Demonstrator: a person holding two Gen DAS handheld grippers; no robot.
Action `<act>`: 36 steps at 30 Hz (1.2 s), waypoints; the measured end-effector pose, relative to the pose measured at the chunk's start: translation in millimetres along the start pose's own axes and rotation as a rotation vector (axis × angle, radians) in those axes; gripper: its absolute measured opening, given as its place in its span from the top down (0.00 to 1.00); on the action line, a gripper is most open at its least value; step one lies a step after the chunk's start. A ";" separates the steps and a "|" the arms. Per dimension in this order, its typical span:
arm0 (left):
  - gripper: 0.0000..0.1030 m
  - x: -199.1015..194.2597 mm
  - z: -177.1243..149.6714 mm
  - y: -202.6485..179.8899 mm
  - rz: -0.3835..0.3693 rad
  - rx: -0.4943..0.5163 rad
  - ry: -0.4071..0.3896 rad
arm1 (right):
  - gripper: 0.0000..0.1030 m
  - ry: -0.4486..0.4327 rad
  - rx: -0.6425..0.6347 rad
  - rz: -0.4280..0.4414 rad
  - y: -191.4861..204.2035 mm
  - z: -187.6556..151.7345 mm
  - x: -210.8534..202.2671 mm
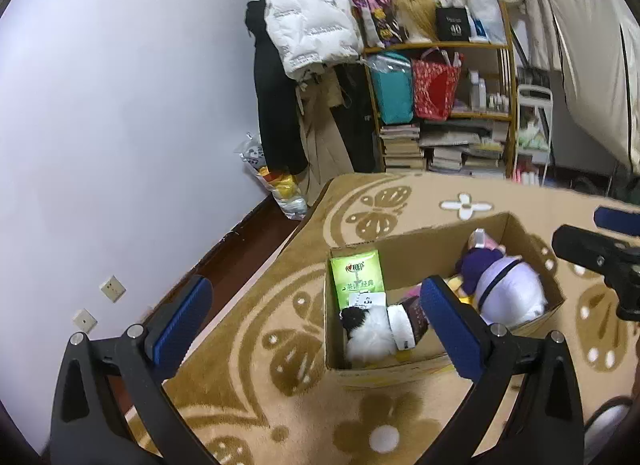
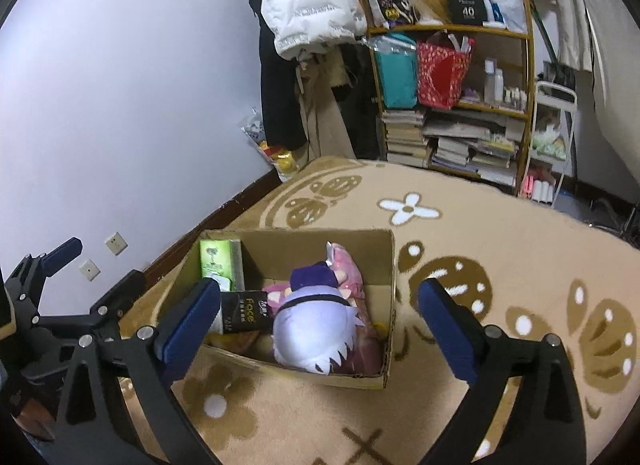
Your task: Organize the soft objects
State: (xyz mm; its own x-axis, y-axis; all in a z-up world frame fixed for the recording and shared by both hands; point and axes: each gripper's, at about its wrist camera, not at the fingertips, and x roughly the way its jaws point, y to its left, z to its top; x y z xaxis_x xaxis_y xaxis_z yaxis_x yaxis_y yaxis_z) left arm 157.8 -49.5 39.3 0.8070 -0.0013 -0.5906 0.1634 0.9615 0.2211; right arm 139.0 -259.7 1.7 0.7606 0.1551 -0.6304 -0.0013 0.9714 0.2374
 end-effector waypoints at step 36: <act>0.00 -143.1 -55.5 37.9 0.006 -0.093 -0.126 | 0.00 -0.093 -0.079 0.017 44.0 -64.4 -132.6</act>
State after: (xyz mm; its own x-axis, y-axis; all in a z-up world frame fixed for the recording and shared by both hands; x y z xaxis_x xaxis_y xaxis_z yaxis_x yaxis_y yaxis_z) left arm 17.0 2.4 89.1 0.8737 -0.0248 -0.4858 0.1103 0.9828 0.1483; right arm -3.8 -225.9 48.1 0.8171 0.1581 -0.5544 -0.0635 0.9805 0.1861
